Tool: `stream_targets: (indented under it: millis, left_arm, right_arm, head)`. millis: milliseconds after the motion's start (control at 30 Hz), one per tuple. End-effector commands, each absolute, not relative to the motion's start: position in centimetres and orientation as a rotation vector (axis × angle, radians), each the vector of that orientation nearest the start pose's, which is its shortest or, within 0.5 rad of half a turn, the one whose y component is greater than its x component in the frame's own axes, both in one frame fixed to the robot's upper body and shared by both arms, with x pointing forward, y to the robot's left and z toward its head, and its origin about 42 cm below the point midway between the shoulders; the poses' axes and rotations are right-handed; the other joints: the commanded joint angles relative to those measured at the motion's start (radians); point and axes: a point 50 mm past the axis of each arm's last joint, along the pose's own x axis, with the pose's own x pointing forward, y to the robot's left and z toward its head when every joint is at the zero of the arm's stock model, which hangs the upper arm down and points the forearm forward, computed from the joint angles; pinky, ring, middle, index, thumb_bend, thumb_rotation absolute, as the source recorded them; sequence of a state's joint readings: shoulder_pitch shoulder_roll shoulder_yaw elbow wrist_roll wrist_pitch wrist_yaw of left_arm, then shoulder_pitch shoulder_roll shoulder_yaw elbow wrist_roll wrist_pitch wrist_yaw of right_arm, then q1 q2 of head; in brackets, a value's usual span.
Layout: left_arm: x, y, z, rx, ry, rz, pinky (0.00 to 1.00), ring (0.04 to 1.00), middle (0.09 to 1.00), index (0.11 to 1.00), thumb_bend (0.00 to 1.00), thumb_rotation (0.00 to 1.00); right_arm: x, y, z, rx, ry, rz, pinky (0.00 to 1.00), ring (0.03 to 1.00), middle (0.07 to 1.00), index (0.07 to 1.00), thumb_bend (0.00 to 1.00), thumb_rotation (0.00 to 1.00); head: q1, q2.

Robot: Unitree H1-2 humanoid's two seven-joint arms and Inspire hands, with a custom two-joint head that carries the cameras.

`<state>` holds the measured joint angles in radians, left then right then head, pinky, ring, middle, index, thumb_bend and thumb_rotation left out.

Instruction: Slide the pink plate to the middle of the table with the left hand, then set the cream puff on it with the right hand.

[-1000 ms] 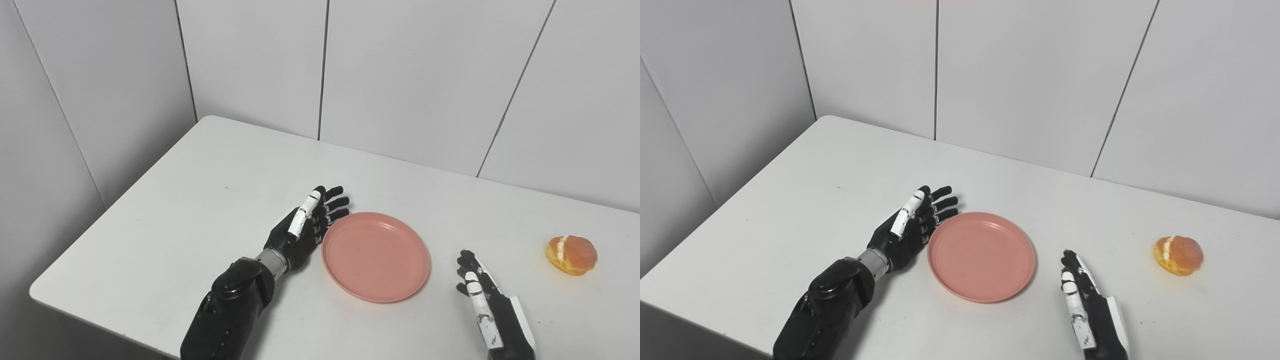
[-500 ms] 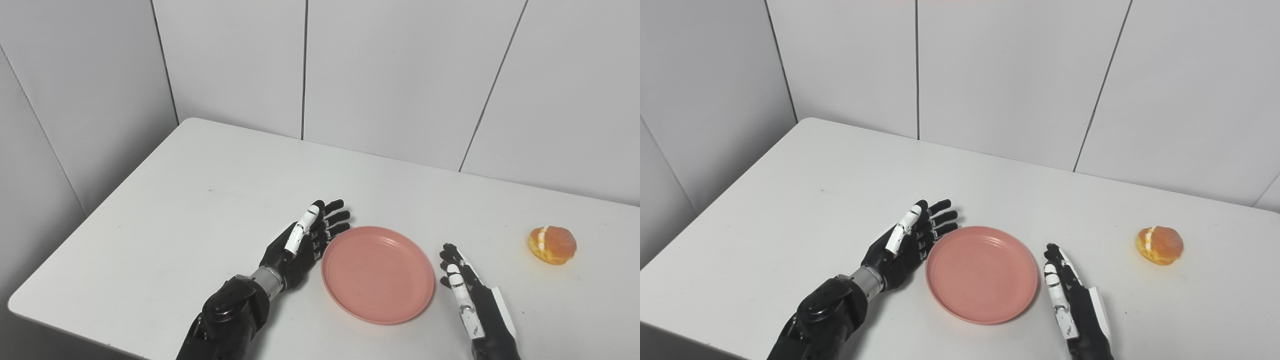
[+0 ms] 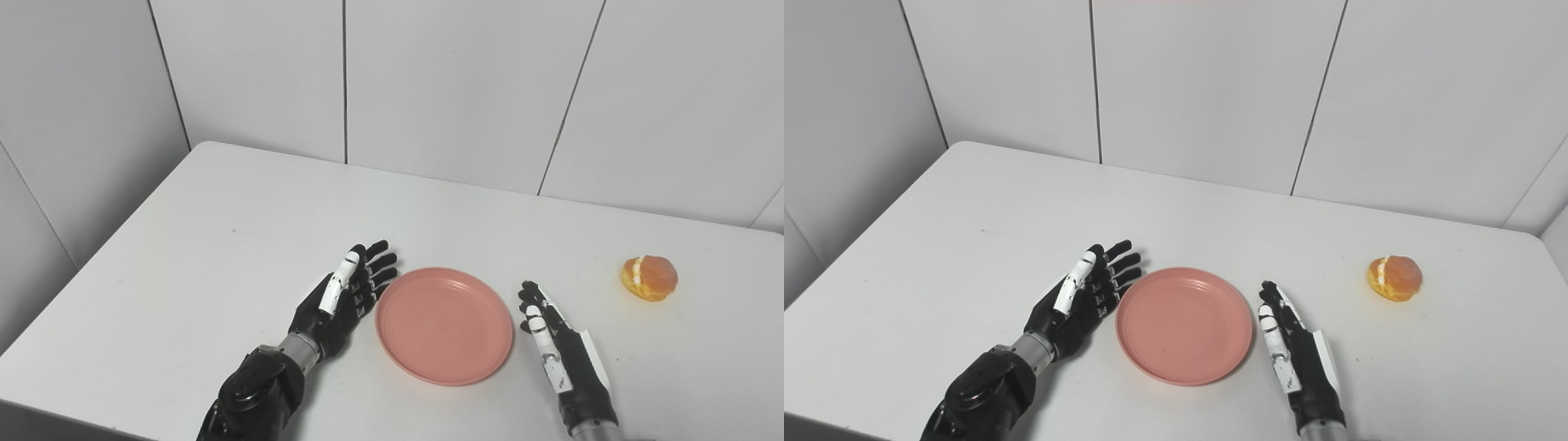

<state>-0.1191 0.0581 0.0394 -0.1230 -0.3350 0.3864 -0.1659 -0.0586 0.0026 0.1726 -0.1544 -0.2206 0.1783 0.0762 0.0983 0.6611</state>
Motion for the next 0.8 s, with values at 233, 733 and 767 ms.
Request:
stream_targets:
  millis: [233, 733, 767]
  left_arm:
    - [31.1, 20.6, 15.4, -0.238, 0.042, -0.200, 0.94, 0.924, 0.918, 0.901, 0.43, 1.00]
    - [31.0, 21.8, 14.5, -0.243, 0.029, -0.185, 0.94, 0.914, 0.910, 0.899, 0.44, 1.00]
    - [31.0, 21.9, 14.4, -0.244, 0.029, -0.184, 0.94, 0.915, 0.910, 0.899, 0.44, 1.00]
  right_arm:
    - [30.6, -16.1, 18.4, -0.269, -0.182, 0.168, 0.82, 0.892, 0.892, 0.888, 0.28, 1.00]
    - [32.4, -18.1, 25.9, -0.416, -0.389, 0.085, 0.80, 0.868, 0.880, 0.882, 0.36, 0.98]
    - [32.5, -18.3, 26.5, -0.445, -0.405, 0.077, 0.79, 0.862, 0.875, 0.878, 0.36, 0.95]
  head:
    - [-0.048, 0.005]
    - [-0.217, -0.009]
    - [-0.227, -0.010]
